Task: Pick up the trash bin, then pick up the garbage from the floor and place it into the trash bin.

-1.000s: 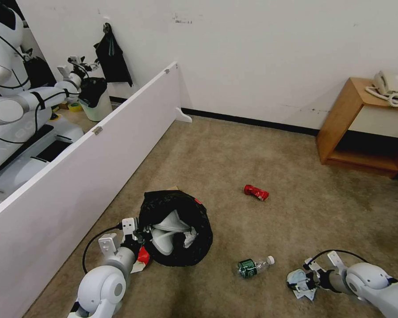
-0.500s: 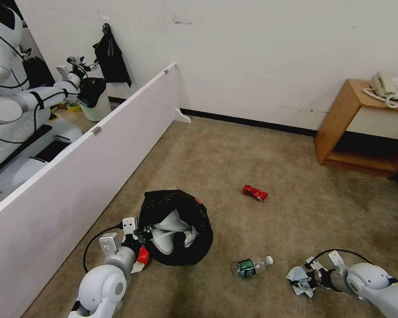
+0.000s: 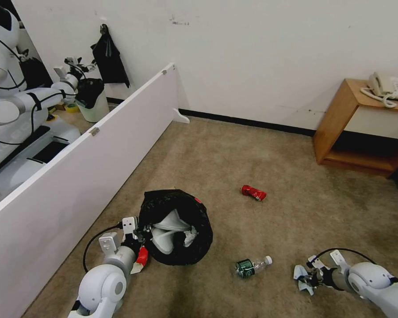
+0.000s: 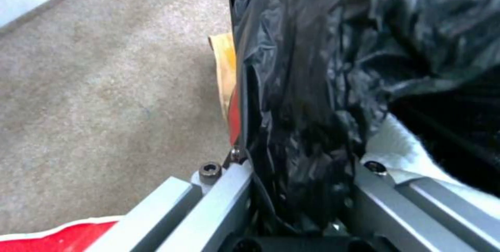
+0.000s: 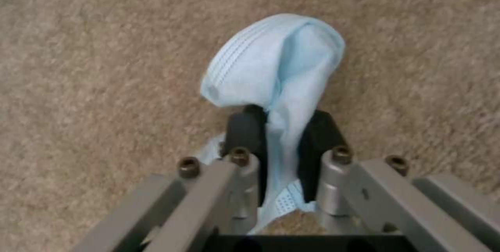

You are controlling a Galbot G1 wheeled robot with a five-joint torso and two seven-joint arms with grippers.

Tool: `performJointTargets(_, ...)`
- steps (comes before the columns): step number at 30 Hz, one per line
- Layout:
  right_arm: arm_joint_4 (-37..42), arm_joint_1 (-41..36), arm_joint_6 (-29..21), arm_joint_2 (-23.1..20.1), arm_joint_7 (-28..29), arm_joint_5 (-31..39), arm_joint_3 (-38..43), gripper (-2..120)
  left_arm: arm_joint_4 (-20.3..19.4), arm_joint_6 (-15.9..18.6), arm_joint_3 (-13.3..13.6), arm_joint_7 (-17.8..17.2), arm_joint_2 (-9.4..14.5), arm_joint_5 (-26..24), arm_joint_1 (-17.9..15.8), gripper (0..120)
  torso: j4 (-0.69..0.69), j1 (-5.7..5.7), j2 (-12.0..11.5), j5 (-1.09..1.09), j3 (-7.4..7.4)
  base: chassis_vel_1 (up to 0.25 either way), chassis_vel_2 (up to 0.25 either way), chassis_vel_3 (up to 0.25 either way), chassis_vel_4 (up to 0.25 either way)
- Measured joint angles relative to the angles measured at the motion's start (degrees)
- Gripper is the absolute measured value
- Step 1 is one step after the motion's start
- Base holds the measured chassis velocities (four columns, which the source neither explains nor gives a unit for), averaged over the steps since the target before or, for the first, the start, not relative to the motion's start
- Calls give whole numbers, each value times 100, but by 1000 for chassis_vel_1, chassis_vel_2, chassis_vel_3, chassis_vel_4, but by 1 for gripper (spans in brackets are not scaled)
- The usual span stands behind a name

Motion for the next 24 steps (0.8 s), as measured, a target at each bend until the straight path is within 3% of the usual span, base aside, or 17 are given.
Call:
performJointTargets(4, 94, -52, -4, -42, -12, 40, 2, 0, -1, 0, 4, -2, -8, 2, -3, 0, 0, 0, -1, 8, 1, 0, 0, 0, 0)
performJointTargets(8, 263, -151, -19, -132, -40, 117, 33, 0, -2, 4, 17, -1, -26, 9, -15, 0, 5, 1, -2, 21, 2, 0, 0, 0, 0)
performJointTargets(10, 329, -188, -24, -188, -44, 138, 62, 0, 2, 4, 23, -1, -37, 17, -20, 0, 4, 1, -2, 20, 2, 0, 0, 0, 0)
performJointTargets(12, 398, -229, -23, -269, -19, 172, 138, 0, 10, 4, 31, -1, -52, 30, -23, 0, 4, 1, -2, 7, 2, 0, 0, 0, 0)
performJointTargets(24, 727, -373, -21, -572, 86, 295, 413, 0, -8, 10, 45, 10, -27, 51, 16, 0, -1, 1, -1, -2, 0, 0, 0, 0, 0)
